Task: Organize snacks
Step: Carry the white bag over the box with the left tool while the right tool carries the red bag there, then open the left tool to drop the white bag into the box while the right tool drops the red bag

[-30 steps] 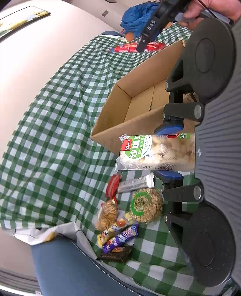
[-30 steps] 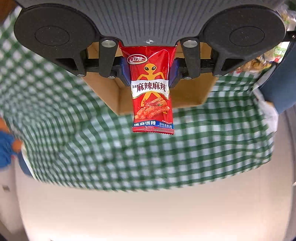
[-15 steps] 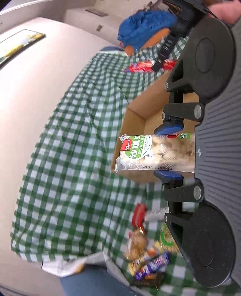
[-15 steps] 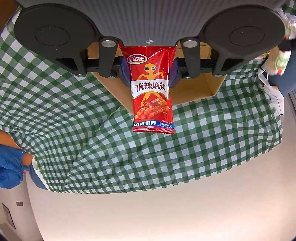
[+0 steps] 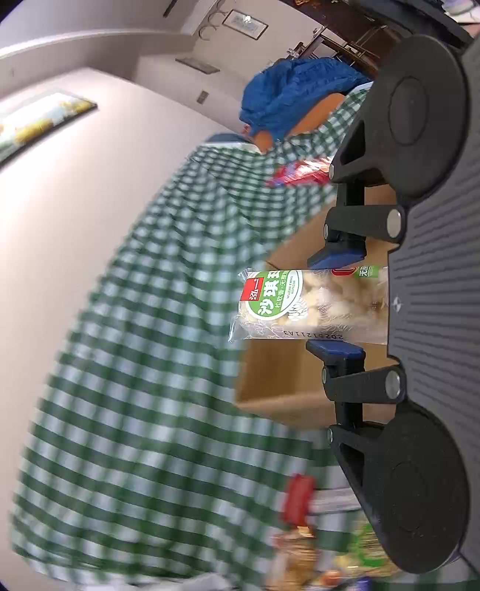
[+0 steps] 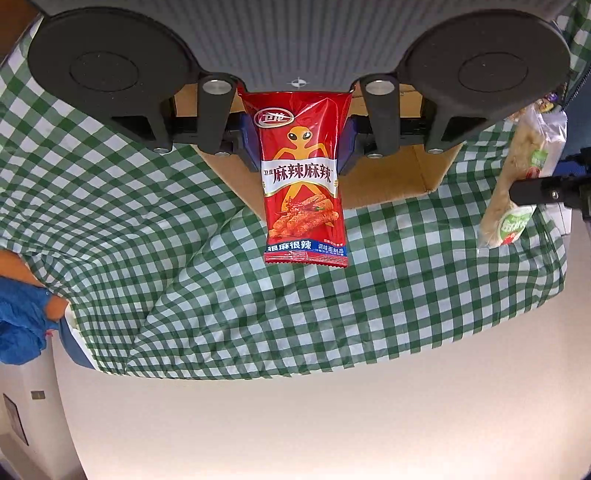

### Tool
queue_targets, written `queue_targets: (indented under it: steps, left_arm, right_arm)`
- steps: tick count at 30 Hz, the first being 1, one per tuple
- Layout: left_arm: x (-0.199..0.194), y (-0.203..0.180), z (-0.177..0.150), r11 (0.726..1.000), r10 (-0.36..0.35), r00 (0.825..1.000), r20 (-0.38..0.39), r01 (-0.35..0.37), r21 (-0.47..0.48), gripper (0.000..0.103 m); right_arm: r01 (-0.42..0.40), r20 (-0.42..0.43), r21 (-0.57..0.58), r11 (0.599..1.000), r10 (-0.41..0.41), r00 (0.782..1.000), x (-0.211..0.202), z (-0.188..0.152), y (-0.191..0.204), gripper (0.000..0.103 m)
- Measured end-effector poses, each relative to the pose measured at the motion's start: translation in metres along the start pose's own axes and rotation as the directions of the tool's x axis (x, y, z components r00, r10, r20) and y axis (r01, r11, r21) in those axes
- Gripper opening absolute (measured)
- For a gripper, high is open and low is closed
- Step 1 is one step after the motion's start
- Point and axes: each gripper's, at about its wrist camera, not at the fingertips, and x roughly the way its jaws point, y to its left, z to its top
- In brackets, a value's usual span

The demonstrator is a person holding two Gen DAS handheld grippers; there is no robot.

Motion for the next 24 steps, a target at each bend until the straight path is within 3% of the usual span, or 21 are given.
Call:
queue_targets:
  steps: [3, 10, 12, 16, 24]
  left_arm:
    - [0.01, 0.007, 0.001, 0.999, -0.01, 1.0, -0.016, 0.009, -0.05, 0.044]
    - [0.025, 0.0, 0.002, 0.998, -0.047, 0.999, -0.022, 0.046, -0.045, 0.038]
    - [0.028, -0.003, 0.0, 0.998, -0.052, 0.998, -0.028, 0.051, -0.039, 0.022]
    - [0.032, -0.005, -0.003, 0.998, -0.051, 0.998, -0.047, 0.049, -0.032, 0.022]
    - [0.036, 0.022, 0.002, 0.986, -0.044, 0.996, -0.074, 0.031, -0.163, 0.022]
  right_arm:
    - [0.005, -0.006, -0.021, 1.0, -0.005, 1.0, 0.003, 0.0, 0.004, 0.046]
    - [0.023, -0.008, -0.029, 0.999, -0.023, 1.0, 0.011, -0.001, 0.011, 0.046]
    - [0.026, -0.008, -0.035, 0.999, -0.026, 1.0, 0.011, -0.001, 0.012, 0.046]
    - [0.027, -0.004, -0.055, 0.998, -0.027, 1.0, 0.012, -0.002, 0.013, 0.046]
    - [0.041, -0.032, -0.045, 0.998, -0.043, 0.999, 0.018, -0.002, 0.011, 0.05]
